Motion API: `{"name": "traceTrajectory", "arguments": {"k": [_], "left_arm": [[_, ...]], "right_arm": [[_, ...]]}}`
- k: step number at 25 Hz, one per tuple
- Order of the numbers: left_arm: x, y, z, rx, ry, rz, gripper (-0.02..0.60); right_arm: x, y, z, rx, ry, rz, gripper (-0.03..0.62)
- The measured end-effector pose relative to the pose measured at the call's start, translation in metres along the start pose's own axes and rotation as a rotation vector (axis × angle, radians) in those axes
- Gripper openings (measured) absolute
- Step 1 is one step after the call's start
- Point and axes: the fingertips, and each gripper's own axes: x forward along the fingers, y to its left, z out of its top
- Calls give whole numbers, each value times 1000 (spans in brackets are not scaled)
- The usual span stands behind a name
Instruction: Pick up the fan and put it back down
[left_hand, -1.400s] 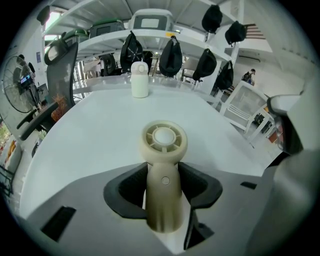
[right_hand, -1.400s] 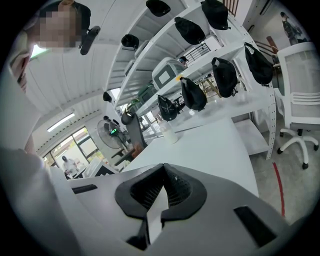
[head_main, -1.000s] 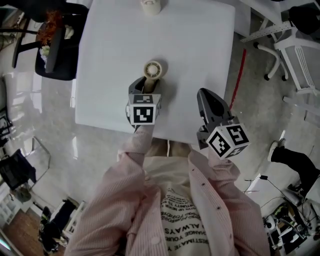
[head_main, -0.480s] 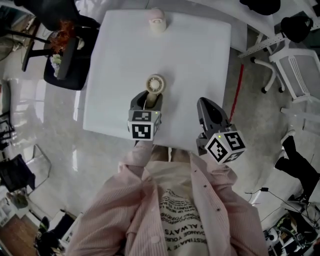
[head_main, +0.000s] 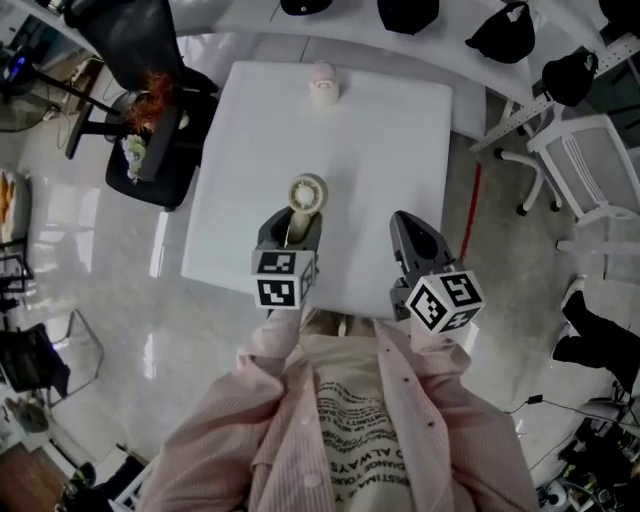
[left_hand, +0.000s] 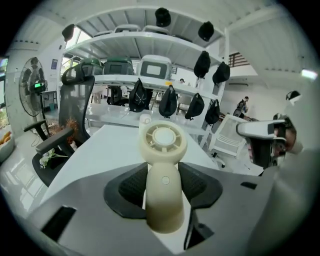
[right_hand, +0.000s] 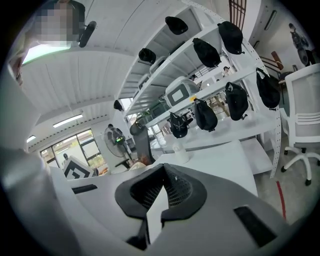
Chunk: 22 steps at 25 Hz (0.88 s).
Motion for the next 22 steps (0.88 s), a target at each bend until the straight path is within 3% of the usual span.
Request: {"name": "traceTrajectory", "arguments": {"k": [15, 22], "left_arm": [[-75, -7, 51, -14, -195, -18, 183], [-107, -6, 66, 25, -278, -8, 183]], "right_arm": [[-21, 17, 36, -73, -69, 5, 0], [-33, 30, 56, -89, -140, 47, 0]]}}
